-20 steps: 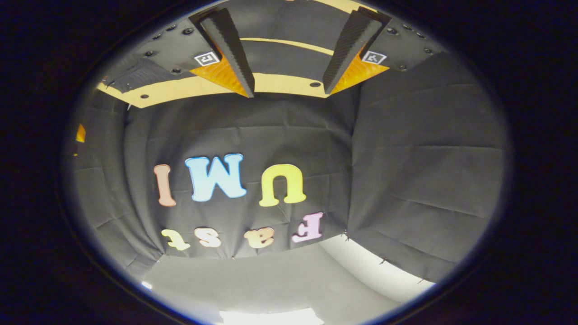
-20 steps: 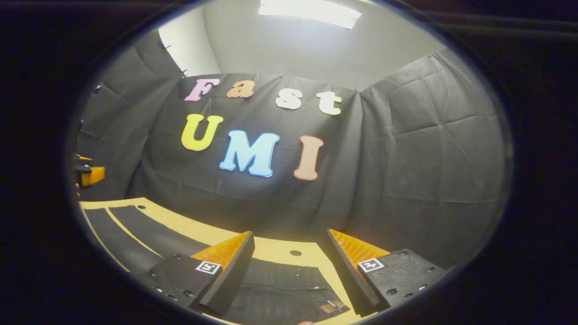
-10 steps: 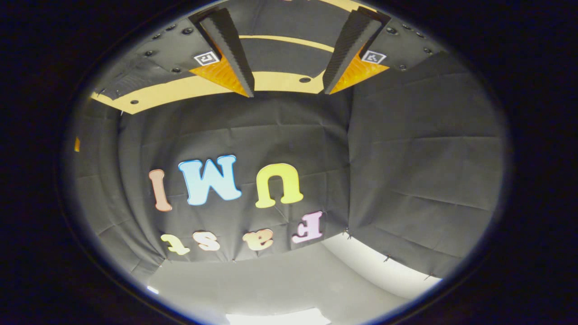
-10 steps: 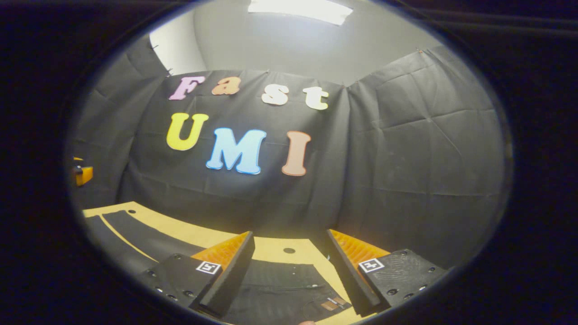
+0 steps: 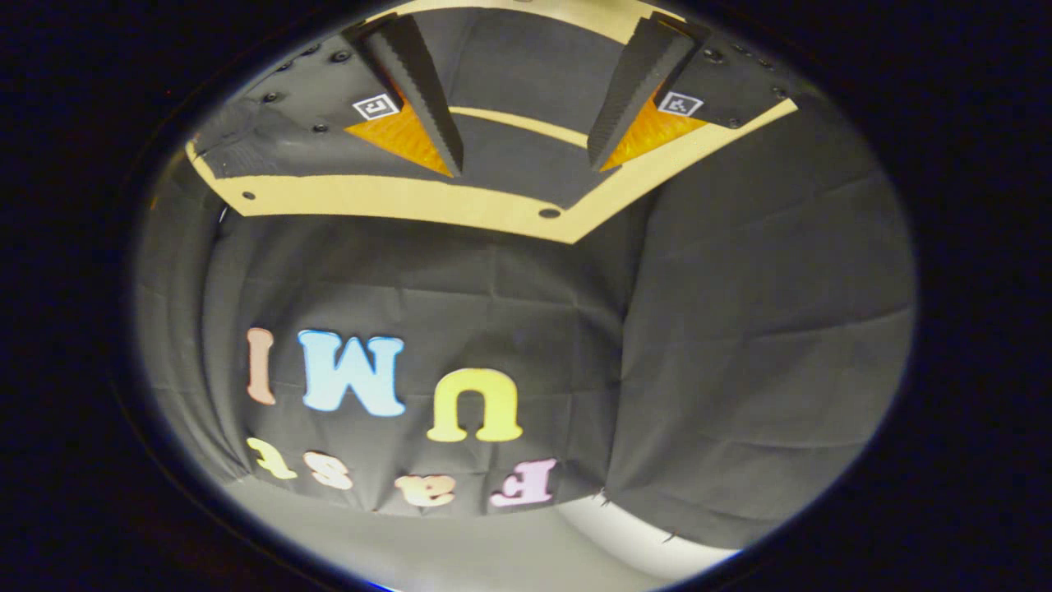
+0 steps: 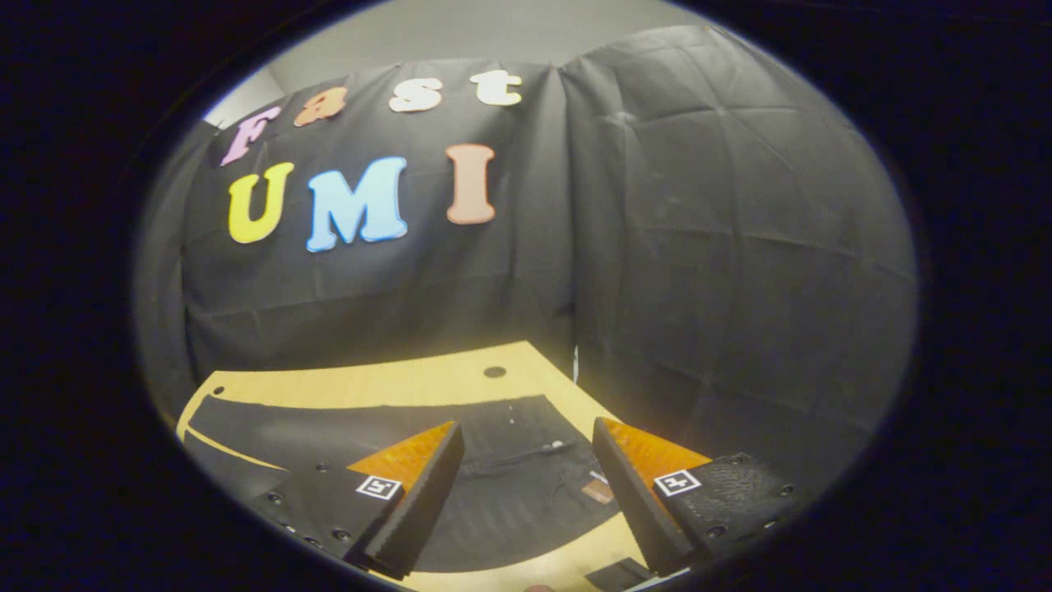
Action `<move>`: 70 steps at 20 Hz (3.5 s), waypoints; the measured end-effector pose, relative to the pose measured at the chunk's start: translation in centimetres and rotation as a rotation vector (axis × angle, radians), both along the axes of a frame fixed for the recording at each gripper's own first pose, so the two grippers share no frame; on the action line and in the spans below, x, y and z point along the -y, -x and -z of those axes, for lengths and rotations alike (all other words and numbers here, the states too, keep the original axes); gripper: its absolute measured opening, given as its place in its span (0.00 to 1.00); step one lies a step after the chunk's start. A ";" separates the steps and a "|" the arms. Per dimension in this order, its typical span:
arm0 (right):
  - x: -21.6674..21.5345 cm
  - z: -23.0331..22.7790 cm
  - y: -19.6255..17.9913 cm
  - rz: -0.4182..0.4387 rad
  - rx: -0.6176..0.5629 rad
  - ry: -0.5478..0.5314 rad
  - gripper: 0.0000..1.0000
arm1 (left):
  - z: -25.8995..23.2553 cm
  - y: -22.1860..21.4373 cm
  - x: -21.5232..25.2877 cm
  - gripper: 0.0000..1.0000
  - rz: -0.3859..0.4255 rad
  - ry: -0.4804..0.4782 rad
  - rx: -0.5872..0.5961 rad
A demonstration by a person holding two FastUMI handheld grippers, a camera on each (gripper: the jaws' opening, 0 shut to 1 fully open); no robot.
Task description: Grasp the waist and the cuffs of the jeans and fold them to make the two legs overlap; first hold the waist and fold one-third of the jeans toward the cuffs, then hold the cuffs and fold the remaining one-third in the same direction to finish folding.
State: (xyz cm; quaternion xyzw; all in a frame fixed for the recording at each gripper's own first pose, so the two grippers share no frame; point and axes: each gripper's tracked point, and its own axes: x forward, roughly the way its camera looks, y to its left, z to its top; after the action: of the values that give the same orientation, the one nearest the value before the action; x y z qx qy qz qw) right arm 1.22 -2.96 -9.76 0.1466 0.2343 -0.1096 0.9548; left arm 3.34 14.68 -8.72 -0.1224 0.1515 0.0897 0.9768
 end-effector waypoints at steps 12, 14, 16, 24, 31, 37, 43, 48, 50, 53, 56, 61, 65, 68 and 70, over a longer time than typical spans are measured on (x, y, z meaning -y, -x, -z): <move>-2.4 10.9 3.0 0.136 -0.448 -0.619 0.95 | 15.2 5.0 -9.1 0.99 -0.387 0.609 -0.482; -2.9 12.0 3.4 0.153 -0.488 -0.668 0.95 | 16.4 5.4 -10.0 0.99 -0.430 0.689 -0.516; -3.1 13.1 3.7 0.175 -0.520 -0.737 0.96 | 17.7 5.9 -10.2 0.99 -0.474 0.780 -0.536; -3.9 15.8 4.5 0.274 -0.637 -0.842 0.96 | 22.0 5.8 -12.6 0.96 -0.550 0.958 -0.562; -2.8 17.3 2.5 0.359 -0.662 -0.893 0.95 | 21.7 2.2 -12.1 0.94 -0.494 1.037 -0.533; -3.5 18.1 1.0 0.303 -0.718 -0.873 0.79 | 21.7 0.2 -11.5 0.84 -0.446 1.066 -0.498; -3.7 18.8 1.6 0.284 -0.742 -0.873 0.27 | 22.7 -0.1 -11.8 0.54 -0.475 1.142 -0.477; -4.1 18.7 1.3 0.264 -0.699 -0.949 0.11 | 23.4 1.1 -11.8 0.14 -0.502 1.157 -0.473; -4.0 18.4 1.2 0.245 -0.687 -0.978 0.07 | 23.1 1.3 -11.6 0.10 -0.483 1.150 -0.493; -3.7 17.3 1.2 0.193 -0.662 -1.026 0.01 | 21.6 1.5 -11.6 0.10 -0.464 1.164 -0.498; -3.1 15.2 0.9 0.134 -0.632 -1.089 0.01 | 18.9 2.0 -11.8 0.10 -0.464 1.197 -0.470; -3.0 11.2 -0.5 0.004 -0.615 -1.137 0.01 | 13.8 1.7 -11.3 0.10 -0.416 1.252 -0.445; -2.8 7.4 -2.6 -0.038 -0.573 -1.165 0.01 | 9.6 0.6 -10.9 0.10 -0.334 1.299 -0.457; -2.8 4.5 -4.5 -0.079 -0.554 -1.157 0.01 | 6.2 -0.9 -10.7 0.10 -0.268 1.314 -0.475; -2.9 2.4 -6.3 -0.097 -0.533 -1.169 0.01 | 4.7 -2.5 -10.3 0.09 -0.230 1.289 -0.500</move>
State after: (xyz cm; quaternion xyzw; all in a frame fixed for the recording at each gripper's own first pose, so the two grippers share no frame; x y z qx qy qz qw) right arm 7.54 -0.02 -12.18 0.5996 0.4910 0.0469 0.6303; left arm 5.86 25.02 -13.39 -0.6681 0.3806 0.1101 0.6298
